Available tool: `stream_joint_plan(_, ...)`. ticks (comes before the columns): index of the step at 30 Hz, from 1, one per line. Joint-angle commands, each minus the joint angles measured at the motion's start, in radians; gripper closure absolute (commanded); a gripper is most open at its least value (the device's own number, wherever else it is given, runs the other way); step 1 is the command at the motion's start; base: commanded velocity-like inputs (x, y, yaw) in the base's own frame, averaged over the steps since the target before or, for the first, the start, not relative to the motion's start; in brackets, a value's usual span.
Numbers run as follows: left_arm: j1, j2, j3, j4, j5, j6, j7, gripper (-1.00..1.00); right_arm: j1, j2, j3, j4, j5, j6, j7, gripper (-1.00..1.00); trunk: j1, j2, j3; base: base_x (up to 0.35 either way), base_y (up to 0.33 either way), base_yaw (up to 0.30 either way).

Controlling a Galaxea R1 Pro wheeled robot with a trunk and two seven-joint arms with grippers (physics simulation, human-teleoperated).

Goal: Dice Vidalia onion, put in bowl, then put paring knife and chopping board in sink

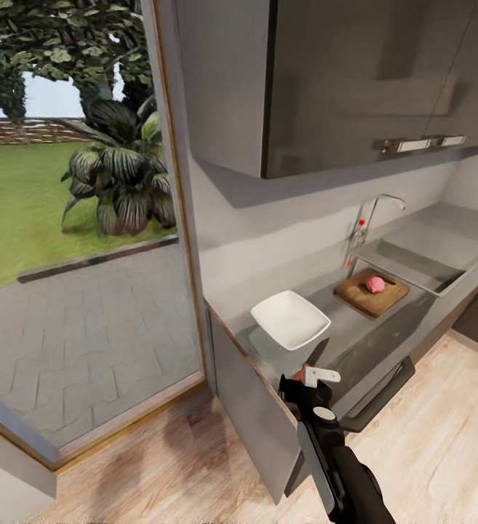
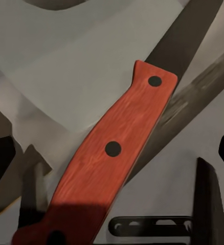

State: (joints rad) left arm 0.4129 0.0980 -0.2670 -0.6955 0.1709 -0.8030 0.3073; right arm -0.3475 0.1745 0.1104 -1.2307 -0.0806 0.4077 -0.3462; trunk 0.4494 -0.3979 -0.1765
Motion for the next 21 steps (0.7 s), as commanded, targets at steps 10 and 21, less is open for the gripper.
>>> stream_joint_plan(10,0.000,0.001,-0.008,0.002,0.010,-0.002,0.004,-1.00,-0.001,0.000,0.002,-0.001,-0.008,0.004,-0.008,-1.00,0.001,-0.002,-0.016,0.000,0.000,0.000)
stream_joint_plan(21,0.000,0.001,-0.008,0.004,0.010,-0.002,0.004,-1.00,-0.001,0.000,0.002,-0.001,-0.008,0.005,-0.008,-1.00,0.001,-0.002,-0.031,0.000,0.000,0.000)
